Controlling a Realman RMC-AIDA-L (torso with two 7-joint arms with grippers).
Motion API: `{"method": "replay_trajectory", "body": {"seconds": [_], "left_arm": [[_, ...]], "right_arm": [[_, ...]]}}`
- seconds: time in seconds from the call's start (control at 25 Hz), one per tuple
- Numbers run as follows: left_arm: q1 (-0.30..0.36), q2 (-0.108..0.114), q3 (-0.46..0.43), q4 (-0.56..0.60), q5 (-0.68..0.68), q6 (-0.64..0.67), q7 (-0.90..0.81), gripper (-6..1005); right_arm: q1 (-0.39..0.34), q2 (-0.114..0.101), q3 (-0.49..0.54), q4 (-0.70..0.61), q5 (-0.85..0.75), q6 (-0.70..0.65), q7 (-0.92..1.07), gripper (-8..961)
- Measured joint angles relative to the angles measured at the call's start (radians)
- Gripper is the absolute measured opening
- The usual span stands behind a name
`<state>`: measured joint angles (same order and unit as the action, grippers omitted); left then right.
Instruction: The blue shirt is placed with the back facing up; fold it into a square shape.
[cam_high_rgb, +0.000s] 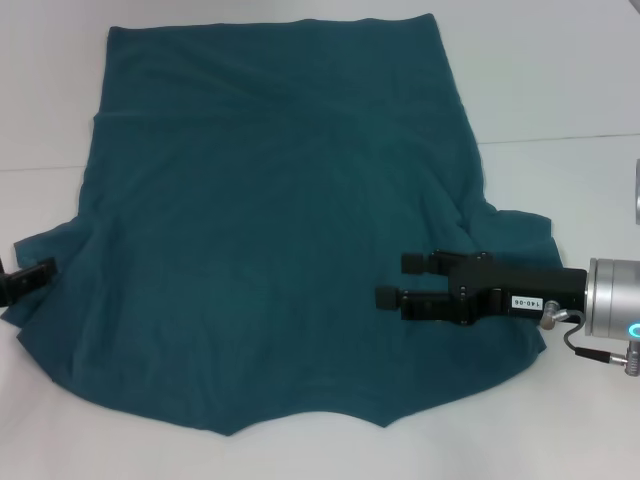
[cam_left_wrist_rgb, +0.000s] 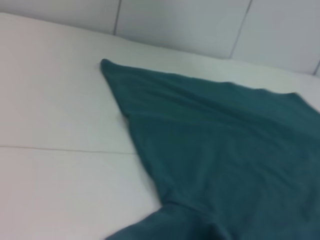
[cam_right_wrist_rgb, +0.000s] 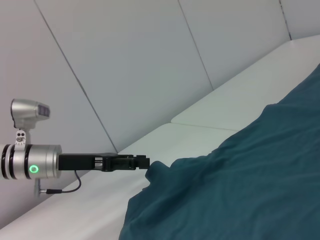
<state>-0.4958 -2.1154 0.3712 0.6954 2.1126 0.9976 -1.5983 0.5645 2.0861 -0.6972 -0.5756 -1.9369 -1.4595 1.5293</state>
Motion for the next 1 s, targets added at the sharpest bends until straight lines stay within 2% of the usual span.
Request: {"method": "replay_trajectory", "body": {"seconds": [0.24, 1.0], "left_arm": [[-0.011, -0.008, 0.041, -0.016, 0.003, -0.054, 0.003, 814], [-0.013, -0.009, 0.096, -0.016, 0.024, -0.067, -0.002, 718]], "right_arm": [[0.001, -0.001, 0.004, -0.001, 0.001, 0.009, 0.002, 915], [0.009, -0.002, 0.007, 0.001, 0.012, 0.015, 0.003, 915]]}}
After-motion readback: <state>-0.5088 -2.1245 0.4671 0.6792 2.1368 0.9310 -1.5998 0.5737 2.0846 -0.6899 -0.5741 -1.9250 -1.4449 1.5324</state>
